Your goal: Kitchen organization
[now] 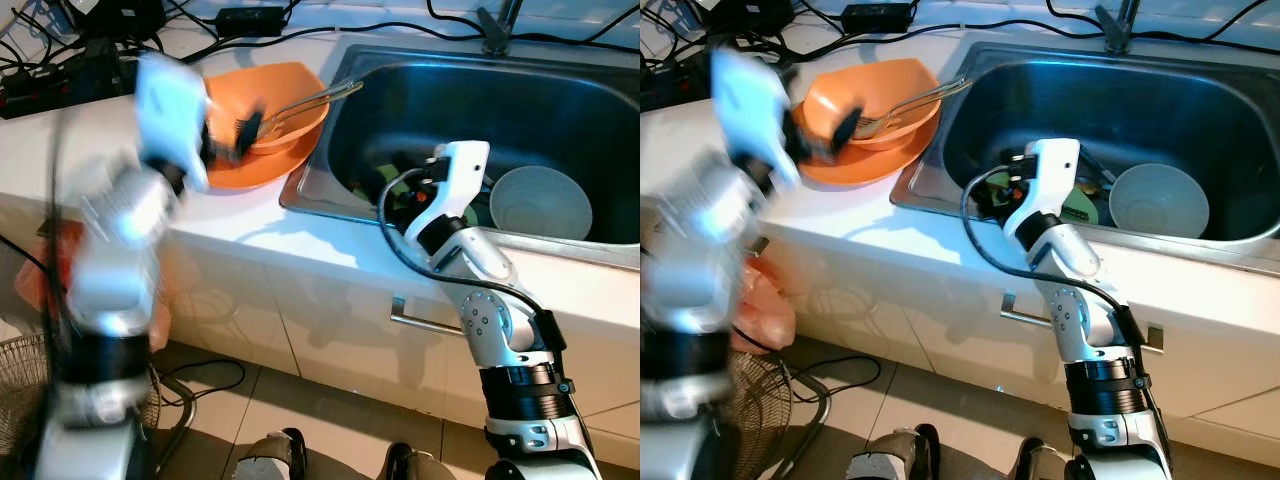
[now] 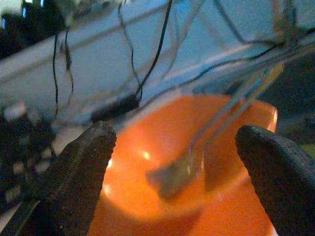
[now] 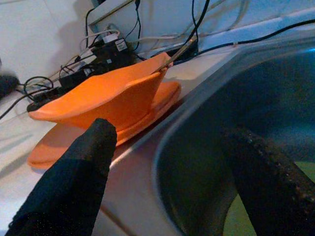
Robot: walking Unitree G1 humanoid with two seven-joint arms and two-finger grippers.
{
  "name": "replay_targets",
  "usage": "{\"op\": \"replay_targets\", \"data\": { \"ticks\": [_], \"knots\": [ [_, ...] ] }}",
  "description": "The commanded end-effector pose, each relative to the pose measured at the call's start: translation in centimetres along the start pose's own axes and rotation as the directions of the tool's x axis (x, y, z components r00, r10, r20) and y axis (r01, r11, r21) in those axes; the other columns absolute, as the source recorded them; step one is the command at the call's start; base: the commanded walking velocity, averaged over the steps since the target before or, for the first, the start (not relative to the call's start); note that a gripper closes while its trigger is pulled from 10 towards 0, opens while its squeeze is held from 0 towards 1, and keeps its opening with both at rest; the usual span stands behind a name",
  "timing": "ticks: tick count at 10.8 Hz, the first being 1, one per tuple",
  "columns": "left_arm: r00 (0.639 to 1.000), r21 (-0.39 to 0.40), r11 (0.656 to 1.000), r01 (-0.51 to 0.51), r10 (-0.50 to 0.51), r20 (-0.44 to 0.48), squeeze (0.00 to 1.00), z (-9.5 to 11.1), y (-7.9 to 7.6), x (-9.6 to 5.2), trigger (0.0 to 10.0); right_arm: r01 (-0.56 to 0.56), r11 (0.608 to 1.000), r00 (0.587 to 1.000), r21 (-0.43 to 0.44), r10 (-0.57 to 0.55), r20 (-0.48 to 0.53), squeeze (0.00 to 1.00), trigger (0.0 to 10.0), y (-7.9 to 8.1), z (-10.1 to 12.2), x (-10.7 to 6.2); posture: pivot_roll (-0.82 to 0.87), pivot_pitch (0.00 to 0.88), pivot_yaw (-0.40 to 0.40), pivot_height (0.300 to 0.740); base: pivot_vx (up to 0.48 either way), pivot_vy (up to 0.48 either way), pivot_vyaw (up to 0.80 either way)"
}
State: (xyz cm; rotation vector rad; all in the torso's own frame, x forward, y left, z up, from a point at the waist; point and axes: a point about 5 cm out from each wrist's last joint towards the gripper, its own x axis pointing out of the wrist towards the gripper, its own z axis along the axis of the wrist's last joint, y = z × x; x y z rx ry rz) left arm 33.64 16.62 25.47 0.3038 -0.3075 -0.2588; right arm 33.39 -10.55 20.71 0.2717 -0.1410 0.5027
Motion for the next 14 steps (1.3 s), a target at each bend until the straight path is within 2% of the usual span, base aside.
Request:
{"op": "replay_targets", "data": {
  "ticks": [1,3,5,9,10,11,13,14],
  "knots": [
    [1.0,0.008,1.0,-0.023,0.023,-0.012,0.0,-0.4,0.0,-0.1,10.0,-0.009,1.0,1.0,-0.01,0.009,0.009,0.0,10.0,0.3,0.3,0.4,0.16,0.162,0.098,0.74,0.0,0.0,0.0],
    [0.998,0.025,0.998,0.059,-0.06,0.001,0.0,-1.2,-2.7,1.0,10.0,-0.003,1.0,1.0,-0.004,0.003,0.017,0.0,10.0,0.4,0.3,0.6,0.14,0.161,0.1,0.74,0.0,0.0,0.0],
    [0.993,0.071,0.991,0.117,-0.115,-0.026,0.0,-1.6,-3.7,2.5,10.0,-0.005,1.0,1.0,0.004,0.005,0.023,0.0,10.0,0.6,0.4,0.6,0.14,0.159,0.102,0.74,0.0,0.0,0.0],
    [0.995,0.077,0.995,0.06,-0.054,-0.087,0.0,-2.7,-2.0,3.7,10.0,-0.003,1.0,1.0,0.01,0.003,0.02,0.0,10.0,0.6,0.3,0.4,0.13,0.16,0.102,0.74,0.0,0.0,0.0],
    [0.992,0.071,0.994,0.077,-0.07,-0.102,0.0,-3.0,-1.8,3.7,3.5,-0.006,1.0,1.0,0.01,0.005,0.02,0.0,10.0,0.7,0.3,0.4,0.13,0.158,0.101,0.74,0.0,0.0,0.0],
    [0.988,0.069,0.993,0.096,-0.087,-0.125,0.0,-3.0,-1.4,3.8,0.0,-0.007,1.0,1.0,0.011,0.007,0.018,0.0,10.0,0.7,0.2,0.4,0.13,0.159,0.1,0.74,0.0,0.0,0.0],
    [0.981,0.069,0.985,0.157,-0.148,-0.124,0.0,-2.8,-1.5,4.0,3.1,-0.008,1.0,1.0,0.011,0.007,0.016,0.0,10.0,0.7,0.2,0.4,0.13,0.16,0.1,0.74,0.0,0.0,0.0],
    [0.972,0.063,0.976,0.209,-0.2,-0.122,0.0,-2.6,-1.7,4.0,2.4,-0.007,1.0,1.0,0.012,0.007,0.015,0.0,10.0,0.7,0.1,0.4,0.13,0.16,0.1,0.74,0.0,0.0,0.0]
  ]
}}
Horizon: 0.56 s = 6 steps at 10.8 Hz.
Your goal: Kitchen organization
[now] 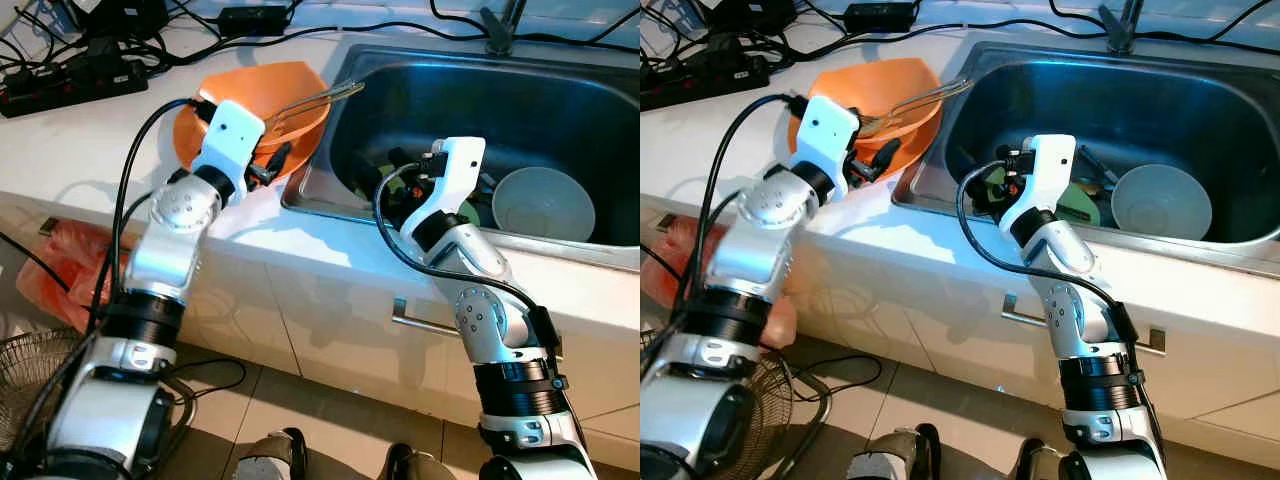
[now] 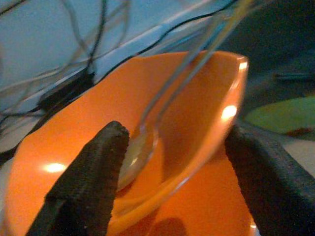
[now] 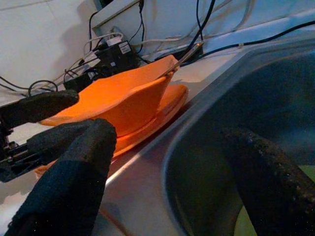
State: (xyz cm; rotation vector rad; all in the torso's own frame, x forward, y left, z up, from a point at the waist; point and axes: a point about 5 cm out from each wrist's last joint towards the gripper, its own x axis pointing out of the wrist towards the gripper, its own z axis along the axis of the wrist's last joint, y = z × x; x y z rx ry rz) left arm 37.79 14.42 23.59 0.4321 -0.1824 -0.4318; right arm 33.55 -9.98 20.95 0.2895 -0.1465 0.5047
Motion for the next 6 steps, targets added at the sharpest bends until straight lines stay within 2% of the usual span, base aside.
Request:
{"op": "replay_targets", "data": {
  "ticks": [1,3,4,5,6],
  "knots": [
    [0.998,0.02,0.998,0.064,-0.064,-0.013,0.0,0.2,-0.3,0.0,10.0,-0.005,1.0,1.0,-0.004,0.005,0.006,0.0,10.0,0.3,0.1,0.0,0.13,0.16,0.101,0.74,0.0,0.0,0.0],
    [0.992,0.034,0.991,0.127,-0.127,-0.015,0.0,0.6,-0.8,0.2,10.0,-0.005,1.0,1.0,-0.003,0.005,0.005,0.0,10.0,0.3,0.0,0.0,0.13,0.158,0.103,0.74,0.0,0.0,0.0],
    [0.989,0.029,0.989,0.146,-0.145,-0.026,0.0,0.7,-0.7,0.3,1.6,-0.004,1.0,1.0,-0.003,0.004,0.006,0.0,10.0,0.3,0.0,0.0,0.13,0.158,0.104,0.74,0.0,0.0,0.0],
    [0.985,0.031,0.986,0.166,-0.164,-0.052,0.0,0.7,-0.4,0.4,0.0,-0.001,1.0,1.0,-0.003,0.001,0.007,0.0,10.0,0.3,0.1,0.0,0.13,0.159,0.106,0.74,0.0,0.0,0.0],
    [0.986,0.044,0.986,0.159,-0.156,-0.066,0.0,0.9,0.3,0.4,4.8,0.001,1.0,1.0,-0.004,-0.001,0.005,0.0,10.0,0.2,0.0,-0.1,0.13,0.159,0.106,0.74,0.0,0.0,0.0]
  ]
}}
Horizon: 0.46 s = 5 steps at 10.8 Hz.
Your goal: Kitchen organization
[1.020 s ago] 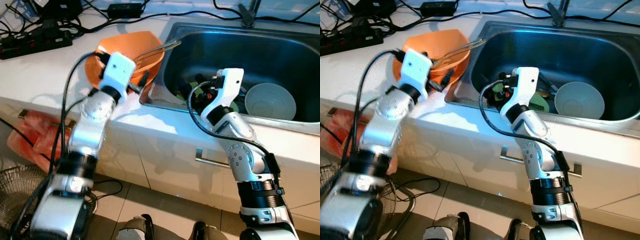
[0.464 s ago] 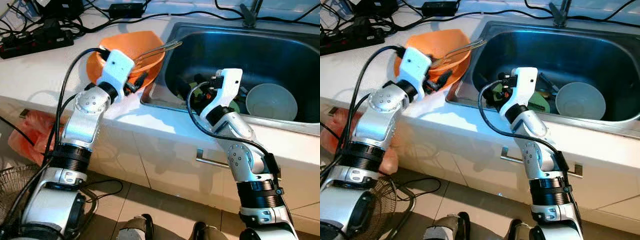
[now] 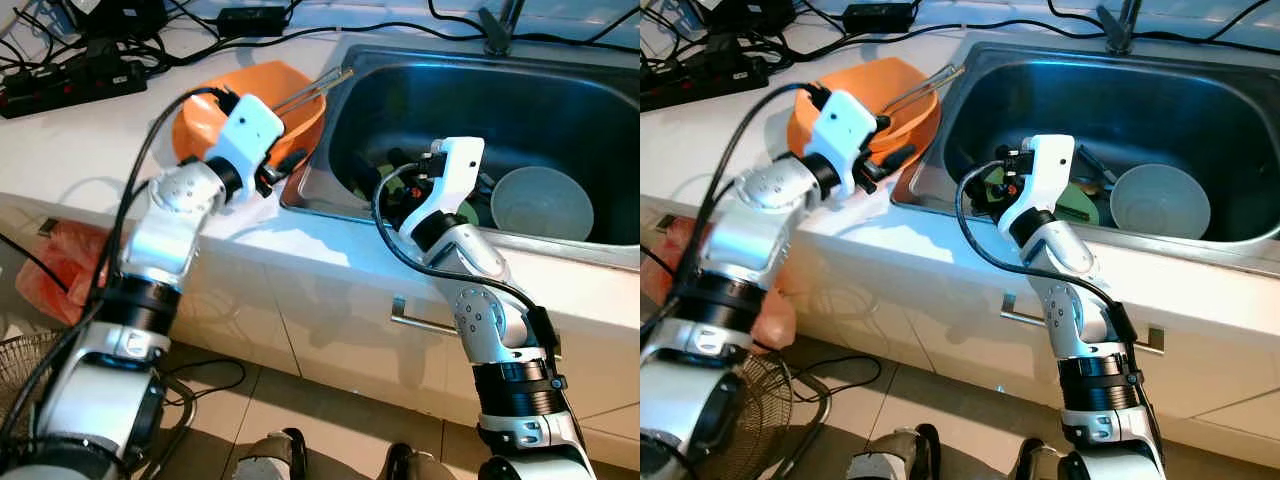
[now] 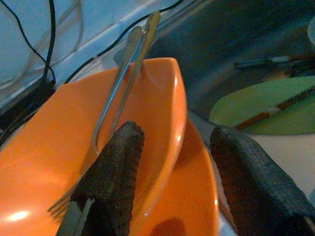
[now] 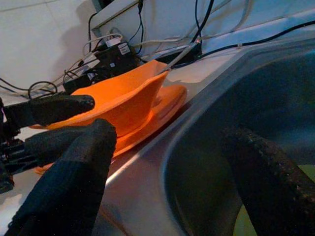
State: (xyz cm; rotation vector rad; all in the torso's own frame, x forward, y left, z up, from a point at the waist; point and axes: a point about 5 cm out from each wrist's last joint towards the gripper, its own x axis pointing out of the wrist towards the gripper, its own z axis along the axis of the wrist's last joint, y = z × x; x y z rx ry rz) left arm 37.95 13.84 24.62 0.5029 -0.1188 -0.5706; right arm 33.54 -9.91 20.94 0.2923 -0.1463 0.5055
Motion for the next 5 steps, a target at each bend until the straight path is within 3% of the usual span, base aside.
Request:
{"op": "replay_targets", "data": {
  "ticks": [1,2,3,4,5],
  "knots": [
    [0.999,0.001,1.0,-0.004,0.004,-0.031,0.0,-0.18,0.84,-0.14,9.2,0.002,1.0,1.0,-0.007,-0.002,0.003,0.0,10.0,0.14,-0.02,-0.11,0.13,0.16,0.103,0.74,0.0,0.0,0.0],
    [0.999,-0.005,1.0,-0.01,0.009,-0.049,0.0,-0.33,1.28,-0.24,5.6,0.002,1.0,1.0,-0.006,-0.002,0.003,0.0,10.0,0.12,-0.02,-0.1,0.13,0.16,0.103,0.74,0.0,0.0,0.0],
    [0.998,-0.01,1.0,0.0,-0.001,-0.068,0.0,-0.63,1.58,-0.43,3.4,0.002,1.0,1.0,-0.006,-0.002,0.004,0.0,10.0,0.14,-0.01,-0.08,0.13,0.16,0.103,0.74,0.0,0.0,0.0],
    [0.997,-0.022,1.0,0.017,-0.019,-0.08,0.0,-0.85,1.78,-0.64,0.0,0.003,1.0,1.0,-0.007,-0.003,0.003,0.0,10.0,0.1,0.0,-0.08,0.13,0.16,0.102,0.74,0.0,0.0,0.0],
    [0.995,-0.027,0.999,0.035,-0.037,-0.089,0.0,-0.99,1.76,-0.7,0.0,0.003,1.0,1.0,-0.008,-0.003,0.002,0.0,10.0,0.08,0.0,-0.09,0.13,0.16,0.102,0.74,0.0,0.0,0.0]
  ]
}}
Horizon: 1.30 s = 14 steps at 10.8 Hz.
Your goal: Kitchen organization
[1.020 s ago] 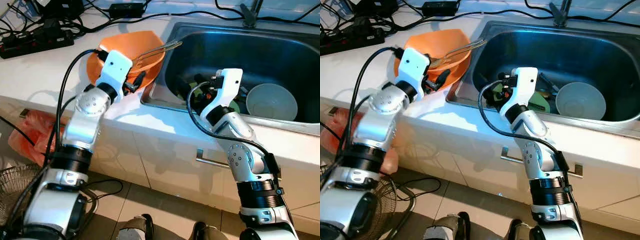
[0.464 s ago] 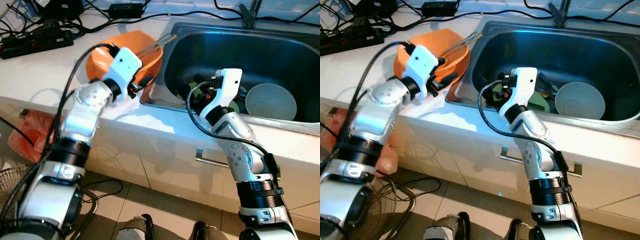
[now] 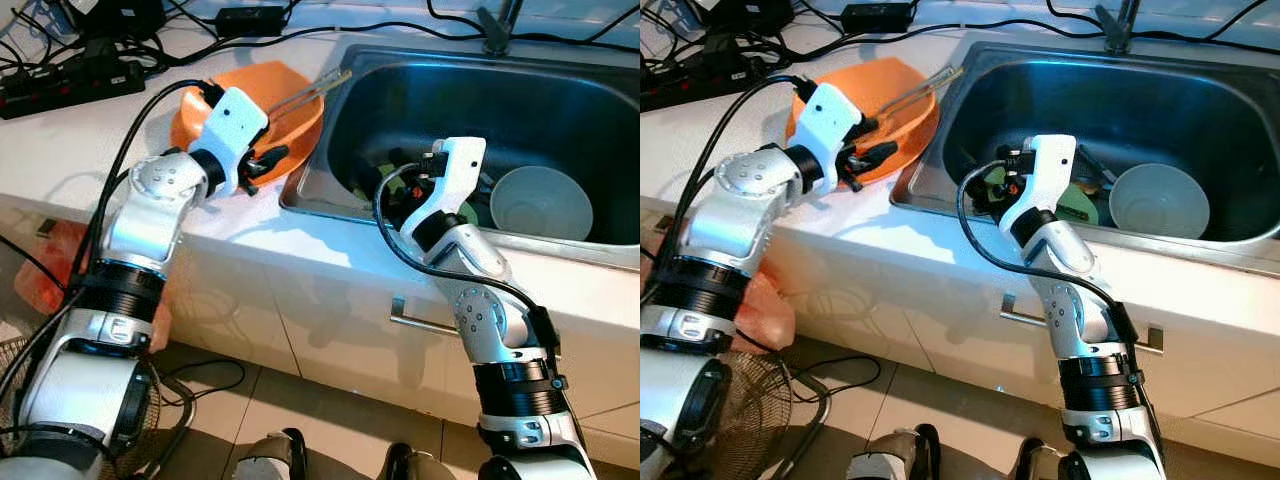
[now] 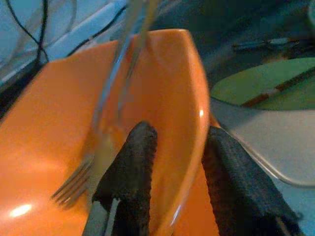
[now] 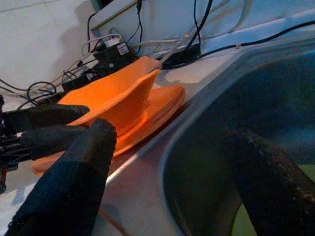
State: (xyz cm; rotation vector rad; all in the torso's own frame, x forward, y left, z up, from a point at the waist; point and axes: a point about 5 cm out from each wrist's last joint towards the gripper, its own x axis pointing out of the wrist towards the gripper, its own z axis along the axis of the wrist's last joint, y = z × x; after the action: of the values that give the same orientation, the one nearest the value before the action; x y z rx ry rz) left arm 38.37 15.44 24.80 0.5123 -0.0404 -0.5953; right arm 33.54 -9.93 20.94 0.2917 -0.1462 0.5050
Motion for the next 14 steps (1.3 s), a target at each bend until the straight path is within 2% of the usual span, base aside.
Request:
{"op": "replay_targets", "data": {
  "ticks": [1,3,6,9,12,13,14],
  "knots": [
    [0.999,-0.014,1.0,0.013,-0.014,-0.03,0.0,-0.6,0.3,-0.3,0.0,0.003,1.0,1.0,-0.008,-0.003,0.002,0.0,10.0,0.1,0.0,-0.1,0.13,0.161,0.1,0.74,0.0,0.0,0.0],
    [0.998,-0.013,0.999,0.043,-0.043,-0.034,0.0,-0.7,0.4,-0.5,0.0,0.004,1.0,1.0,-0.01,-0.003,0.003,0.0,10.0,0.0,0.1,-0.1,0.13,0.161,0.1,0.74,0.0,0.0,0.0],
    [0.994,0.02,0.994,0.104,-0.103,-0.025,0.0,-0.7,1.5,-1.9,0.0,0.002,1.0,1.0,-0.007,-0.002,0.0,0.0,10.0,0.1,0.0,0.0,0.14,0.161,0.097,0.74,0.0,0.0,0.0],
    [0.985,0.126,0.982,0.14,-0.152,0.083,0.0,-0.2,2.1,-3.5,0.0,0.004,1.0,1.0,-0.009,-0.004,0.0,0.0,10.0,0.0,0.0,0.0,0.14,0.161,0.094,0.74,0.0,0.0,0.0],
    [0.952,0.276,0.937,0.216,-0.264,0.153,0.0,-0.3,1.7,-5.1,0.0,0.007,1.0,1.0,-0.012,-0.007,0.0,0.0,10.0,-0.2,0.1,-0.1,0.15,0.162,0.1,0.74,0.0,0.0,0.0],
    [0.948,0.305,0.926,0.224,-0.279,0.15,0.0,-0.4,1.7,-5.4,0.0,0.007,1.0,1.0,-0.012,-0.007,-0.001,0.0,10.0,-0.2,0.1,-0.1,0.15,0.163,0.099,0.74,0.0,0.0,0.0],
    [0.941,0.369,0.896,0.249,-0.314,0.126,0.0,-1.1,1.7,-5.9,0.0,0.005,1.0,1.0,-0.013,-0.005,-0.003,0.0,10.0,-0.2,0.0,-0.1,0.15,0.162,0.098,0.74,0.0,0.0,0.0]
  ]
}}
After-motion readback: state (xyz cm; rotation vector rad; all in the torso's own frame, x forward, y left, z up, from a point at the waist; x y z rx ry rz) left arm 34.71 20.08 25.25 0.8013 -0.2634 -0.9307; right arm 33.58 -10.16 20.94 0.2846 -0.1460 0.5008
